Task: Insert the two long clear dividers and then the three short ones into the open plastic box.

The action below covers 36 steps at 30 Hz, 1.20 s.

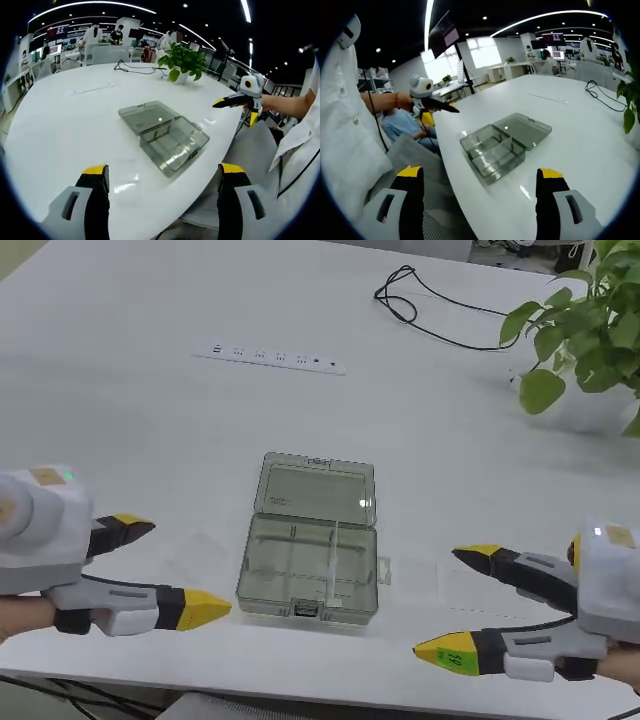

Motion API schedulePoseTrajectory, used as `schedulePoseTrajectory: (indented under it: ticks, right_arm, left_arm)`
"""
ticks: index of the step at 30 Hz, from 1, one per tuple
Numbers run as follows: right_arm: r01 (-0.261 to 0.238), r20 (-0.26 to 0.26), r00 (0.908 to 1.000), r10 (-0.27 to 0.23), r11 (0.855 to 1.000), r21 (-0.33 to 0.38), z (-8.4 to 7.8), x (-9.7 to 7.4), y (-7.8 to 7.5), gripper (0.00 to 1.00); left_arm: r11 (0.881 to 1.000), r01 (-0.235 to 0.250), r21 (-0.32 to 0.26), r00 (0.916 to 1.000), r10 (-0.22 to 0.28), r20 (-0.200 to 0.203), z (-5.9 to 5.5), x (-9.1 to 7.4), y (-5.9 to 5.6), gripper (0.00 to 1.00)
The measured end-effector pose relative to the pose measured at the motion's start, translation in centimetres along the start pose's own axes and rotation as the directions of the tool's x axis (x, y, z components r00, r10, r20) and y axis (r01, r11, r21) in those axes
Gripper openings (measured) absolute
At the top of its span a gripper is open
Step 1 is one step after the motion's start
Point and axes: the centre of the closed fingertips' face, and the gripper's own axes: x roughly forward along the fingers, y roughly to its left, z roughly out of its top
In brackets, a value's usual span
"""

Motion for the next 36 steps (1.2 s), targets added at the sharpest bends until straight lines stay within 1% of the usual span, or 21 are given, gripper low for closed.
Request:
schedulePoseTrajectory:
  ticks: [3, 6, 10, 11, 12, 15, 17, 18, 20, 22, 23, 25, 26, 27, 28, 30, 31, 32, 33, 34, 36]
  right_arm:
    - [-0.003, 0.003, 1.0000, 0.003, 1.000, -0.029, -0.4, -0.1, -0.1, 0.96]
    - [-0.003, 0.002, 1.0000, 0.003, 0.998, -0.064, -0.6, -0.3, -0.2, 0.98]
    - [-0.002, 0.013, 0.9999, 0.003, 0.997, -0.080, -0.7, -0.6, -0.2, 0.99]
    - [-0.002, 0.016, 0.9999, 0.004, 0.996, -0.092, -0.8, -0.6, -0.2, 0.99]
    - [-0.002, 0.015, 0.9999, 0.003, 0.995, -0.102, -0.9, -0.7, -0.3, 0.99]
    - [-0.004, 0.016, 0.9999, 0.006, 0.992, -0.124, -1.0, -0.7, -0.2, 1.00]
    - [-0.006, 0.020, 0.9998, 0.009, 0.991, -0.136, -1.2, -0.7, -0.2, 1.00]
    - [-0.006, 0.019, 0.9998, 0.008, 0.991, -0.137, -1.2, -0.7, -0.2, 1.00]
    - [-0.007, 0.019, 0.9998, 0.010, 0.992, -0.129, -1.3, -0.6, -0.2, 0.99]
    - [-0.007, 0.026, 0.9996, 0.011, 0.991, -0.133, -1.2, -0.6, -0.1, 0.99]
    - [-0.006, 0.026, 0.9996, 0.010, 0.991, -0.131, -1.2, -0.6, -0.1, 0.99]
    - [-0.008, 0.030, 0.9995, 0.012, 0.991, -0.131, -1.2, -0.6, 0.0, 0.98]
    - [-0.008, 0.035, 0.9993, 0.012, 0.991, -0.131, -1.2, -0.6, -0.1, 0.97]
    - [-0.006, 0.038, 0.9992, 0.011, 0.992, -0.128, -1.1, -0.6, -0.1, 0.97]
    - [-0.004, 0.039, 0.9992, 0.009, 0.992, -0.126, -1.1, -0.6, -0.2, 0.97]
    - [-0.004, 0.047, 0.9989, 0.010, 0.992, -0.124, -1.2, -0.7, -0.3, 0.97]
    - [-0.005, 0.048, 0.9988, 0.011, 0.992, -0.123, -1.2, -0.7, -0.3, 0.97]
    - [-0.005, 0.049, 0.9987, 0.011, 0.992, -0.124, -1.2, -0.7, -0.3, 0.97]
    - [-0.005, 0.050, 0.9987, 0.011, 0.992, -0.124, -1.1, -0.7, -0.3, 0.96]
    - [-0.005, 0.054, 0.9985, 0.012, 0.992, -0.123, -1.0, -0.7, -0.3, 0.96]
    - [-0.003, 0.060, 0.9982, 0.011, 0.992, -0.123, -0.9, -0.7, -0.3, 0.96]
  left_arm:
    - [1.000, -0.017, -0.007, 0.9996, 0.017, -0.021, -0.5, 0.2, 0.8, 0.90]
    - [0.999, -0.031, 0.009, 0.9975, 0.031, -0.063, -1.3, 0.6, 1.3, 0.89]
    - [0.998, -0.053, 0.018, 0.9922, 0.055, -0.112, -2.1, 1.1, 2.0, 0.84]
    - [0.998, -0.063, 0.016, 0.9887, 0.064, -0.136, -2.6, 1.2, 2.3, 0.83]
    - [0.998, -0.065, 0.022, 0.9870, 0.068, -0.146, -2.8, 1.4, 2.5, 0.82]
    - [0.996, -0.083, 0.032, 0.9747, 0.088, -0.206, -3.8, 1.8, 3.1, 0.80]
    - [0.995, -0.090, 0.036, 0.9691, 0.096, -0.227, -4.2, 2.1, 3.5, 0.77]
    - [0.994, -0.103, 0.040, 0.9604, 0.110, -0.256, -4.6, 2.0, 3.8, 0.75]
    - [0.993, -0.106, 0.049, 0.9564, 0.116, -0.268, -4.9, 2.4, 4.1, 0.71]
    - [0.992, -0.121, 0.042, 0.9448, 0.128, -0.302, -5.4, 2.5, 4.4, 0.68]
    - [0.991, -0.124, 0.053, 0.9423, 0.134, -0.307, -5.5, 2.7, 4.5, 0.67]
    - [0.987, -0.145, 0.069, 0.9258, 0.160, -0.342, -5.9, 2.8, 5.0, 0.62]
    - [0.987, -0.147, 0.069, 0.9251, 0.162, -0.344, -6.0, 3.0, 5.1, 0.60]
    - [0.986, -0.154, 0.068, 0.9199, 0.168, -0.354, -6.2, 3.1, 5.2, 0.59]
    - [0.984, -0.165, 0.069, 0.9106, 0.179, -0.372, -6.5, 3.2, 5.5, 0.57]
    - [0.982, -0.175, 0.068, 0.9032, 0.188, -0.386, -6.9, 3.6, 5.7, 0.55]
    - [0.981, -0.184, 0.062, 0.8958, 0.193, -0.400, -7.1, 3.6, 5.8, 0.54]
    - [0.980, -0.189, 0.066, 0.8914, 0.199, -0.407, -7.3, 3.7, 6.0, 0.53]
    - [0.979, -0.192, 0.071, 0.8891, 0.204, -0.410, -7.4, 3.8, 6.0, 0.52]
    - [0.978, -0.198, 0.070, 0.8824, 0.209, -0.422, -7.6, 3.8, 6.1, 0.52]
    - [0.977, -0.201, 0.067, 0.8786, 0.210, -0.429, -7.7, 3.9, 6.1, 0.49]
